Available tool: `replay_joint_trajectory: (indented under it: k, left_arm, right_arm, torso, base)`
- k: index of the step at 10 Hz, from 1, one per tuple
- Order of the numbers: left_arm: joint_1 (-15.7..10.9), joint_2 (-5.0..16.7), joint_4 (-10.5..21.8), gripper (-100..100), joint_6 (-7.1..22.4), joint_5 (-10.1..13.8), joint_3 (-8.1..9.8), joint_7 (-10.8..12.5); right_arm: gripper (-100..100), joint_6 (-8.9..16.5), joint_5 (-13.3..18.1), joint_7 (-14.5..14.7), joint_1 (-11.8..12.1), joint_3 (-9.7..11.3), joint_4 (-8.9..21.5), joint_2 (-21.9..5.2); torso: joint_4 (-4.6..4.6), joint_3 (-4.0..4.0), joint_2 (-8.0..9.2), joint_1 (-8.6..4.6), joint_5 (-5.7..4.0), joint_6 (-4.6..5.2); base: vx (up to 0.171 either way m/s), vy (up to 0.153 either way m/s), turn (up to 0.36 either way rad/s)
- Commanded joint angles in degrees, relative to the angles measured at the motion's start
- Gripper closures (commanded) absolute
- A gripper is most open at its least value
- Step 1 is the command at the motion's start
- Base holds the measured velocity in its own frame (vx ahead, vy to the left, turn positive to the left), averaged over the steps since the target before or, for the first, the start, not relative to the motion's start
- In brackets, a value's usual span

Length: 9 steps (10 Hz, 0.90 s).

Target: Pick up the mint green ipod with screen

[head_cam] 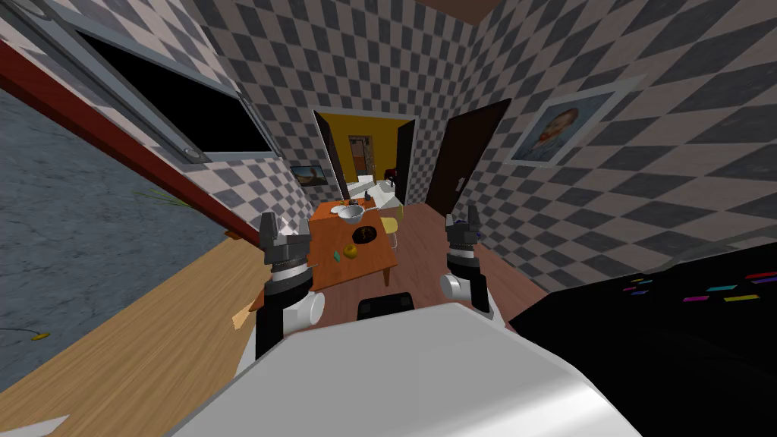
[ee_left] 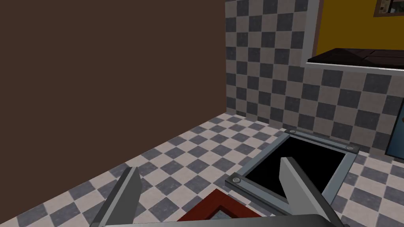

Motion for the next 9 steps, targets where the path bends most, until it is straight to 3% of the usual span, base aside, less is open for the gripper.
replay_joint_trajectory:
  k: [1, 5, 8, 9]
  left_arm:
    - [-1.03, 2.56, 1.97, -100, 1.84, -0.29, 0.31, 0.31]
    - [-4.51, 7.75, 8.36, -100, 8.24, -0.76, 1.32, 1.16]
    - [-5.7, 9.12, 11.26, -100, 10.68, -0.79, 1.65, 1.4]
    - [-7.01, 10.49, 13.12, -100, 13.13, -0.76, 2.0, 1.63]
  right_arm:
    - [0, 0.0, 0.0, 0.0, 0.0, 0.0, 0.0, 0.0]
    - [0, 0.0, 0.0, 0.0, -0.01, -0.01, 0.0, -0.01]
    - [0, 0.0, 0.0, 0.0, 0.0, -0.01, 0.0, -0.01]
    - [0, 0.0, 0.0, 0.0, 0.0, -0.01, 0.0, -0.01]
  torso:
    - [0.0, 0.0, 0.0, 0.0, 0.0, 0.0]
    - [0.02, 0.05, 0.09, 0.39, 0.09, 0.01]
    - [0.02, 0.05, 0.09, 0.31, 0.07, 0.0]
    - [0.02, 0.03, 0.06, 0.24, 0.06, 0.0]
  base:
    - [-0.015, 0.039, -0.083]
    - [-0.032, 0.091, -0.105]
    - [-0.025, 0.066, -0.056]
    - [-0.024, 0.056, -0.095]
